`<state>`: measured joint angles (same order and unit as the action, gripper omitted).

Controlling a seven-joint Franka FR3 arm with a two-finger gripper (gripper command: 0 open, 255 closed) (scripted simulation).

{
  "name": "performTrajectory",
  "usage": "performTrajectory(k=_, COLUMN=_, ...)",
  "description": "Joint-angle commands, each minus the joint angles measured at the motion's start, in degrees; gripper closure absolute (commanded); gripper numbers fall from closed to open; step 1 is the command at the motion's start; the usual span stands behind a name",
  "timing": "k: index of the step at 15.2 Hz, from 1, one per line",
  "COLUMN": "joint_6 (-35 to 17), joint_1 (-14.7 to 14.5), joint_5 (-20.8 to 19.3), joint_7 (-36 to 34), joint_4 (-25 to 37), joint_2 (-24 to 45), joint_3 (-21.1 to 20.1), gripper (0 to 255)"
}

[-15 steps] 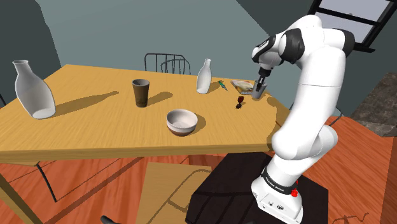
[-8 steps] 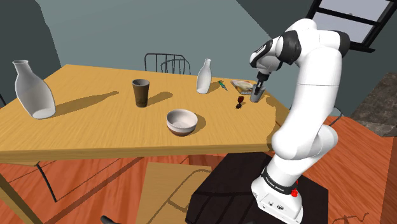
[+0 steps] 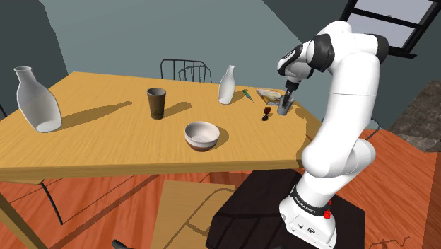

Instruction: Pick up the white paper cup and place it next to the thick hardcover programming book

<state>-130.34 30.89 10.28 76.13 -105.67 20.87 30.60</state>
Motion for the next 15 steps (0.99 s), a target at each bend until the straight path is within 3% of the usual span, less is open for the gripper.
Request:
performTrajectory(k=1, joint_6=0.00, joint_1=0.00, joint_5=0.00, joint_7=0.00, joint_4=0.00, joint_2=0.00, joint_3=0.00, gripper=0)
performTrajectory(k=3, joint_6=0.00, joint_1=0.00, joint_5=0.00, joint_7=0.00, joint_4=0.00, joint_2=0.00, joint_3=0.00, gripper=0)
performTrajectory(k=7, joint_6=5.64, joint_1=-1.37, joint_5=-2.87, joint_7=-1.81, joint_4=1.90, joint_2=-4.28, joint_3=1.21, gripper=0)
performTrajectory(k=15, joint_6=5.63, joint_1=-1.36, joint_5=-2.87, joint_7=-1.81, joint_4=1.90, joint_2=-4.28, joint_3=1.20, gripper=0)
